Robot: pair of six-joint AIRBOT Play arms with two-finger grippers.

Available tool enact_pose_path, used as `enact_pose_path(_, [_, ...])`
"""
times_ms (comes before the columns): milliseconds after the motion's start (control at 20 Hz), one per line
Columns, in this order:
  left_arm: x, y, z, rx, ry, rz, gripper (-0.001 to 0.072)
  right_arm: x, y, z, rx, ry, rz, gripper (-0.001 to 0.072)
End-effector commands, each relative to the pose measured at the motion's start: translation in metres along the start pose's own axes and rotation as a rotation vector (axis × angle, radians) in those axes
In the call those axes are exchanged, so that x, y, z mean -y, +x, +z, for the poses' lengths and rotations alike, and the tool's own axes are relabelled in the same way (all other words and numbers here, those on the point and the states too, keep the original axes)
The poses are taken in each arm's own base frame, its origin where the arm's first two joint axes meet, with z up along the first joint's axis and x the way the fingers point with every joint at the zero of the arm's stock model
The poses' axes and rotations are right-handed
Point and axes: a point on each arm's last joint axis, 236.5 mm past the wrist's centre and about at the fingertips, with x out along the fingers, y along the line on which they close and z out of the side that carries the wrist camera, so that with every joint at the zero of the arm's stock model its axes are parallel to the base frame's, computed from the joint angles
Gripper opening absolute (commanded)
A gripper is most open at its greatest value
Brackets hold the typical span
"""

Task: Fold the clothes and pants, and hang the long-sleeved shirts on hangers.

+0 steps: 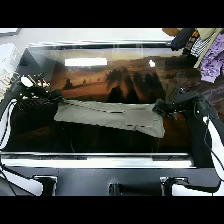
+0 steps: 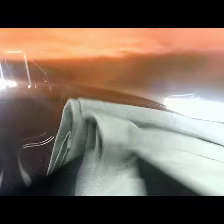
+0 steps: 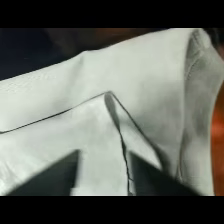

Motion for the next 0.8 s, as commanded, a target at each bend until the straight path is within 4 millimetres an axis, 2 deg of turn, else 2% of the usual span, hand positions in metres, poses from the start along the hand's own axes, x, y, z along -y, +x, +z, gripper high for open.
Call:
enact_pose_path(0, [-0.001, -0.002, 0.002, -0.019, 0.017, 0.021, 0.0628, 0.000, -0.021, -0.001, -0.057, -0.049, 0.017, 0.0497])
enact_pose_path(50, [-0.002, -0.016, 0.005, -0.013, 0.032, 0.037, 0.0630, 0.007, -0.042, 0.007, -0.041, -0.076, 0.020, 0.0512])
enact_pose_path(100, [-0.004, -0.031, 0.008, -0.003, 0.037, 0.067, 0.0635, 0.021, -0.060, 0.015, -0.010, -0.072, 0.016, 0.0542])
enact_pose_path(150, [-0.011, -0.049, 0.011, 0.009, 0.039, 0.121, 0.0676, 0.041, -0.075, 0.019, 0.008, -0.047, 0.012, 0.0544])
enact_pose_path(250, [-0.016, -0.084, 0.010, 0.018, 0.071, 0.197, 0.0676, 0.067, -0.085, 0.019, 0.000, 0.024, 0.065, 0.0564])
enact_pose_path(350, [-0.013, -0.115, 0.010, 0.054, 0.091, 0.227, 0.0686, 0.073, -0.074, 0.016, -0.030, 0.084, 0.180, 0.0583])
enact_pose_path(400, [-0.011, -0.128, 0.011, 0.078, 0.094, 0.236, 0.0720, 0.073, -0.062, 0.008, -0.084, 0.090, 0.216, 0.0635])
enact_pose_path(450, [-0.009, -0.142, 0.012, 0.107, 0.088, 0.245, 0.0720, 0.071, -0.050, 0.002, -0.132, 0.092, 0.250, 0.0670])
enact_pose_path(500, [-0.005, -0.154, 0.012, 0.131, 0.089, 0.244, 0.0720, 0.071, -0.038, -0.002, -0.161, 0.093, 0.270, 0.0671])
enact_pose_path(650, [0.003, -0.177, 0.013, 0.182, 0.098, 0.239, 0.0720, 0.065, -0.007, -0.016, -0.241, 0.071, 0.298, 0.0671])
enact_pose_path(750, [0.006, -0.184, 0.012, 0.195, 0.100, 0.237, 0.0720, 0.058, 0.009, -0.023, -0.276, 0.043, 0.296, 0.0671])
